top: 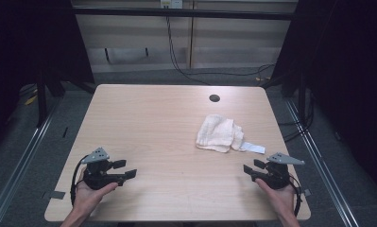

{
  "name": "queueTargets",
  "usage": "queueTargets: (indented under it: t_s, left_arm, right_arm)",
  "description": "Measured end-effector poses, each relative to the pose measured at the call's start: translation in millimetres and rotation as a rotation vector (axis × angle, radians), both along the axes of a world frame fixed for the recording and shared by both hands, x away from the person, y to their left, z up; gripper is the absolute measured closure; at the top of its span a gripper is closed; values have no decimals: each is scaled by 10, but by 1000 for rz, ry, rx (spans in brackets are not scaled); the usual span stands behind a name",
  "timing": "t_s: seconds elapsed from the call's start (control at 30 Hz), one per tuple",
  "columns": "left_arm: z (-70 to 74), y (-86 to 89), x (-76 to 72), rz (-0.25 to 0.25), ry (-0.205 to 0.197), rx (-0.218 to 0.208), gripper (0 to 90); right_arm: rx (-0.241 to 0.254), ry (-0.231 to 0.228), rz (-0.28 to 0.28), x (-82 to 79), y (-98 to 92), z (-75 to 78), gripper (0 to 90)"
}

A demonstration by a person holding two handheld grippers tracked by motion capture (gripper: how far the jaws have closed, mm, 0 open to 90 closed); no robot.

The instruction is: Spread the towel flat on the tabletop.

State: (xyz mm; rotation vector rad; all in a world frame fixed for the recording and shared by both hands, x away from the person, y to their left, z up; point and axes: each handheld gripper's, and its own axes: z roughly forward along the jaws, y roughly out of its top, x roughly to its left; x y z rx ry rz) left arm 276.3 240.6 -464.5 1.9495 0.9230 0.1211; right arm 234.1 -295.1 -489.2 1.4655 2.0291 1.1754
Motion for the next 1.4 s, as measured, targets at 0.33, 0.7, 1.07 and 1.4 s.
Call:
queueTargets:
  t_s: [0.33,0.7,1.07,1.4]
  left_arm:
    - [-19,6,-5,-28,3,-6,389]
    - [2,34,-71,-29,-19,15,365]
    - [-11,35,-41,-16,-15,25,358]
    - [-8,50,-35,-14,-24,33,354]
  right_arm:
    - [28,14,53,10,-39,33,411]
    - [-2,-28,105,104,178,261,345]
    - [-11,-22,187,463,238,387,412]
    - [4,-48,202,772,202,520,334]
